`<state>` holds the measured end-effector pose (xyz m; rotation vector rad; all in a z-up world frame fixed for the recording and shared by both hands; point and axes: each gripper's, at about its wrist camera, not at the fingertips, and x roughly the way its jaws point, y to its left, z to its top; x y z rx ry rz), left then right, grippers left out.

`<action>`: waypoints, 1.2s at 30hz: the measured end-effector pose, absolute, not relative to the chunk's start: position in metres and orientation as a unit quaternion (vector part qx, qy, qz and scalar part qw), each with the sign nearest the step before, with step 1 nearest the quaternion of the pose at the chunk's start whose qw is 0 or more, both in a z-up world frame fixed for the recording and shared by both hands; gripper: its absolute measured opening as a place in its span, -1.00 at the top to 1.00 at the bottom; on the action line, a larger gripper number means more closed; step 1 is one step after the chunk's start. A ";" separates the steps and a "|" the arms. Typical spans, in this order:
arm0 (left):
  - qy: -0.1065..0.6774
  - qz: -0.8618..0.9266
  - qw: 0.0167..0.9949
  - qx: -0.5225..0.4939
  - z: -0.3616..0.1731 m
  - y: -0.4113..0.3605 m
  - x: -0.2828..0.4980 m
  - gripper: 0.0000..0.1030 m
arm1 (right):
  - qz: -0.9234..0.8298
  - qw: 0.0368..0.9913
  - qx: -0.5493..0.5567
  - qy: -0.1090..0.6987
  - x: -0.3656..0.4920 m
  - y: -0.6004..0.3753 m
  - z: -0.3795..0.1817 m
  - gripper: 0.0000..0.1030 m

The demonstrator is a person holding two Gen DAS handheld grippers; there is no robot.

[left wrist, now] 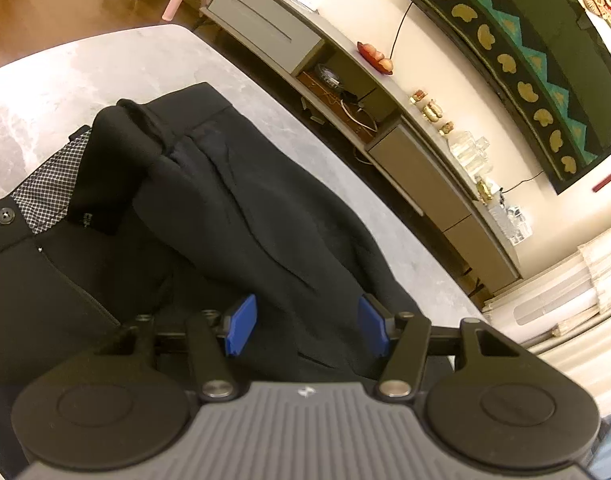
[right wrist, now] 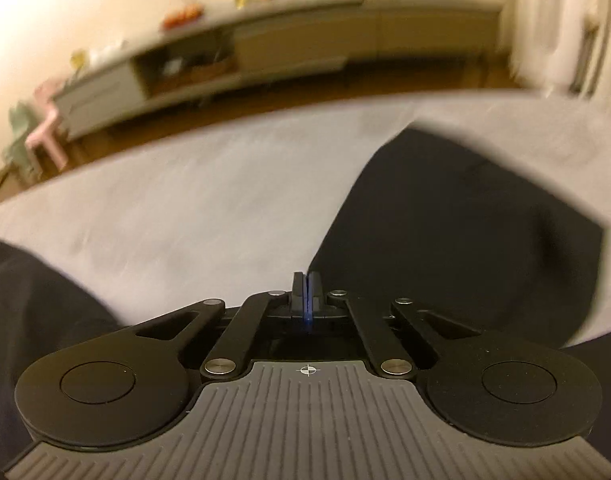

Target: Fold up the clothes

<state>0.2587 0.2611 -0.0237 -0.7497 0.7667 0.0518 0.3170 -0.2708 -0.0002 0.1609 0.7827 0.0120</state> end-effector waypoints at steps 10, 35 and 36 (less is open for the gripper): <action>0.373 0.012 0.863 -0.341 -0.023 0.245 0.252 -0.10 | -0.049 0.937 0.153 0.311 0.071 -0.367 0.003 1.00; 0.362 0.021 0.843 -0.397 -0.031 0.264 0.254 -0.16 | 0.012 0.923 0.311 0.226 0.216 -0.388 0.005 1.00; 0.363 0.022 0.844 -0.396 -0.031 0.264 0.254 -0.16 | 0.016 0.931 0.317 0.182 0.190 -0.394 0.030 1.00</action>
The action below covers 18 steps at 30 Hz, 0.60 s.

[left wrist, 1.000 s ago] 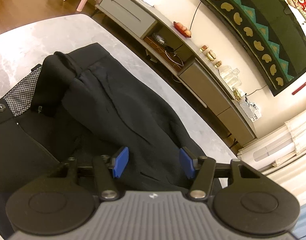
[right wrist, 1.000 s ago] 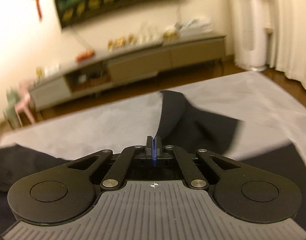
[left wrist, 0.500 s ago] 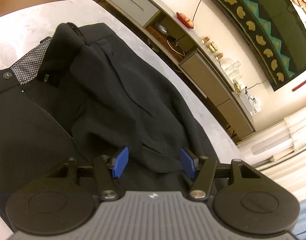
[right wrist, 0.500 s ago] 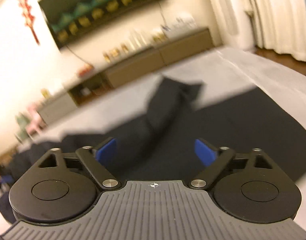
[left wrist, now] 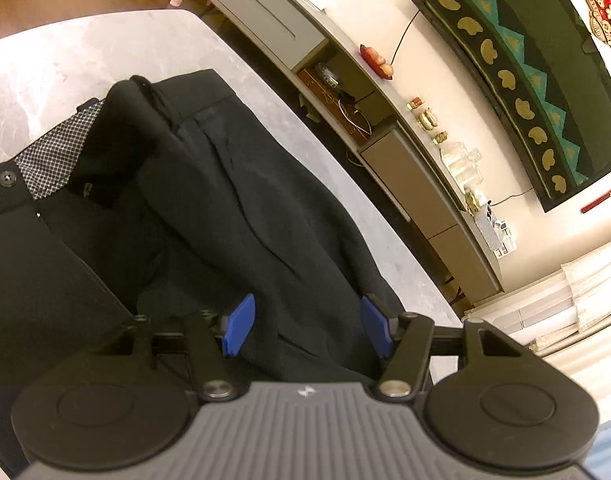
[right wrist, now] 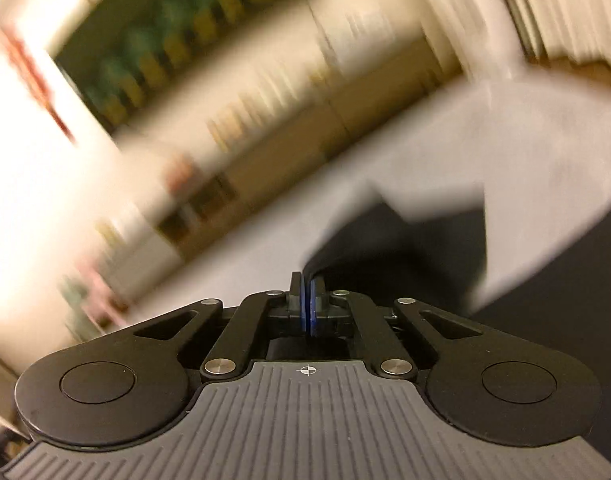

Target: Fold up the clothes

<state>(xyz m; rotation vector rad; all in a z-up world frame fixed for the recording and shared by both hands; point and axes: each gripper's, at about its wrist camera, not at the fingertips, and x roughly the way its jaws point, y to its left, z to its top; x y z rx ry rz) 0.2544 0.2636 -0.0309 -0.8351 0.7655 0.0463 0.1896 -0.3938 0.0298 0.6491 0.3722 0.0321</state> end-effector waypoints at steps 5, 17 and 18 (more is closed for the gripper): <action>0.377 0.028 0.843 -0.382 -0.037 0.256 0.251 -0.16 | -0.046 0.963 0.229 0.132 0.070 -0.399 0.071 1.00; 0.375 0.041 0.820 -0.430 -0.047 0.268 0.218 -0.31 | -0.059 0.931 0.242 0.268 0.042 -0.394 -0.002 0.48; 0.371 0.044 0.817 -0.438 -0.047 0.271 0.220 -0.35 | -0.058 0.930 0.245 0.268 0.042 -0.391 0.001 0.35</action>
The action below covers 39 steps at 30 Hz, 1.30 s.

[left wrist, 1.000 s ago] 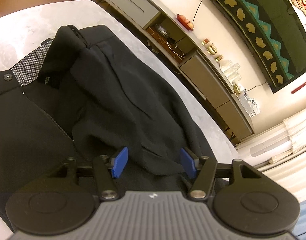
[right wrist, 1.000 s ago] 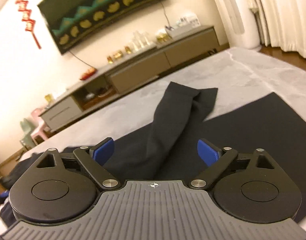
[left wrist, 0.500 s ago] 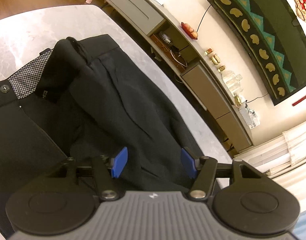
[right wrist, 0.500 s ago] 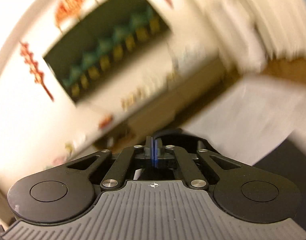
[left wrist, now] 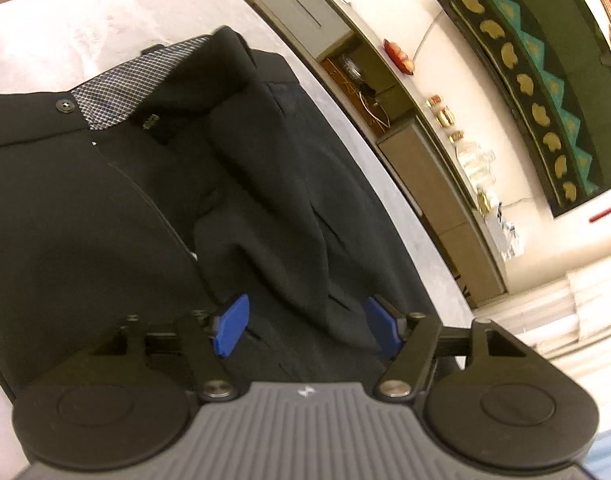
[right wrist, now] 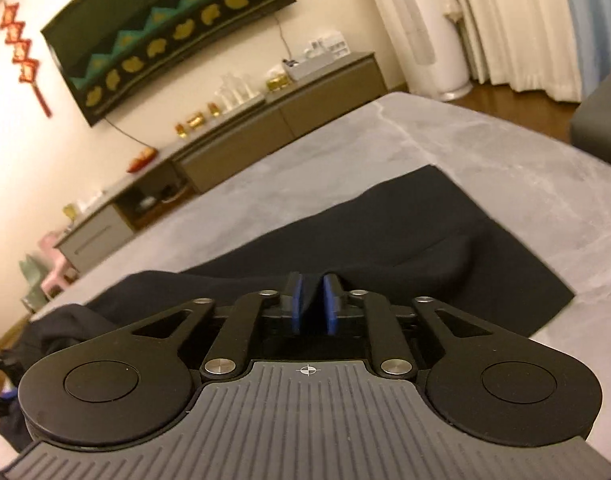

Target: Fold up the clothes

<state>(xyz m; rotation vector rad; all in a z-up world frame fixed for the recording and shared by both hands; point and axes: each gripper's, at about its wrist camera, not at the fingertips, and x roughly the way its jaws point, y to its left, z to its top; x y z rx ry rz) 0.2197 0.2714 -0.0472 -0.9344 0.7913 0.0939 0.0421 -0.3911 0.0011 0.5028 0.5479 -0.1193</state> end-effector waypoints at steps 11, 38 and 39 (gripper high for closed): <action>0.394 0.051 0.827 -0.397 -0.066 0.269 0.287 0.97 | -0.080 0.928 0.227 0.283 0.042 -0.388 -0.004 -0.12; 0.381 0.115 0.843 -0.363 -0.047 0.302 0.178 0.06 | -0.173 0.822 0.476 0.260 0.005 -0.474 -0.049 -0.38; 0.385 0.112 0.846 -0.352 -0.048 0.301 0.179 0.34 | -0.170 0.826 0.474 0.254 0.003 -0.474 -0.047 -0.38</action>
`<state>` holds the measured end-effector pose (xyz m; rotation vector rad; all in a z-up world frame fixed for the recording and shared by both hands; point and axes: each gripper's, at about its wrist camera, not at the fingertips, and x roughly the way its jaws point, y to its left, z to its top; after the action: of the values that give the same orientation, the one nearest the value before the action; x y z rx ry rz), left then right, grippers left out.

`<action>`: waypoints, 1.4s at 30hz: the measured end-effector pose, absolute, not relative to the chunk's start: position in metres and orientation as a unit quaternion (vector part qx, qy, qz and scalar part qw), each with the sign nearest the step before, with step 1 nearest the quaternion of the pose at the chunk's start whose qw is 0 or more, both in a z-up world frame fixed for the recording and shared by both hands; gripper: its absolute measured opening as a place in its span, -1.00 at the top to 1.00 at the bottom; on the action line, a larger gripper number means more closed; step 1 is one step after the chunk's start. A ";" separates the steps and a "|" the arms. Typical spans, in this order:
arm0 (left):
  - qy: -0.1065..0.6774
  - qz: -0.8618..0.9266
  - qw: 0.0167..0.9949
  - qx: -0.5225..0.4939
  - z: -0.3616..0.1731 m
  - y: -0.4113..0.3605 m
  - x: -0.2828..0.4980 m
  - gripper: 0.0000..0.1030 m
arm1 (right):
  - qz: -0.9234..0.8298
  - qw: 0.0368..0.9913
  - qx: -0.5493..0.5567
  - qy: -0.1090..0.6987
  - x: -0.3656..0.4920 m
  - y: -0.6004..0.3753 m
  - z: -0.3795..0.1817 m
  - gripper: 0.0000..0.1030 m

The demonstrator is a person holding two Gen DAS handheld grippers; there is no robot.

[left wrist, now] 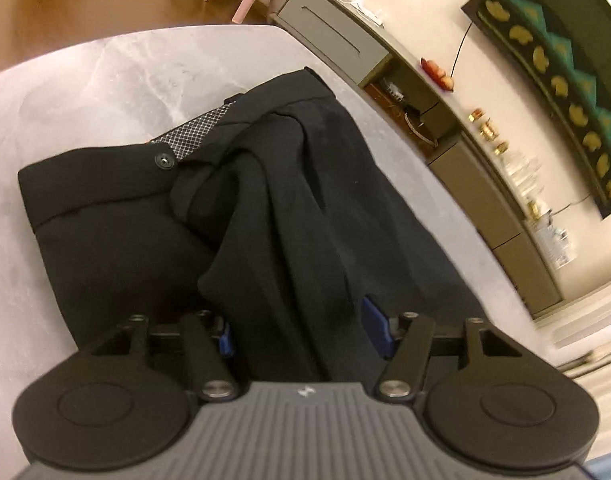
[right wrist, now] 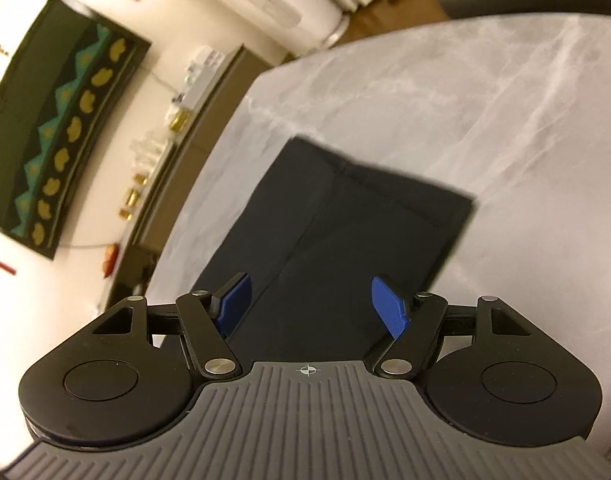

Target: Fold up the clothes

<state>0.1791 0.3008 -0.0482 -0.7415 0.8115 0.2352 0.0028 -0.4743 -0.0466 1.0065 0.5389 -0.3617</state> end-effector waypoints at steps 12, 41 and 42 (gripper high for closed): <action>0.354 0.117 0.845 -0.383 -0.038 0.332 0.097 0.79 | 0.054 0.800 0.467 0.374 0.034 -0.423 -0.072 -0.29; 0.216 0.021 0.870 -0.444 -0.034 0.331 0.087 0.91 | -0.008 0.827 0.431 0.361 0.094 -0.397 -0.068 1.00; 0.218 0.032 0.873 -0.435 -0.035 0.331 0.078 0.91 | -0.013 0.832 0.427 0.354 0.090 -0.399 -0.064 1.00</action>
<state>0.0782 0.3312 -0.0349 -0.9092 0.4562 0.0665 0.0900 -0.3992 -0.0641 0.9046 0.7509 -0.0283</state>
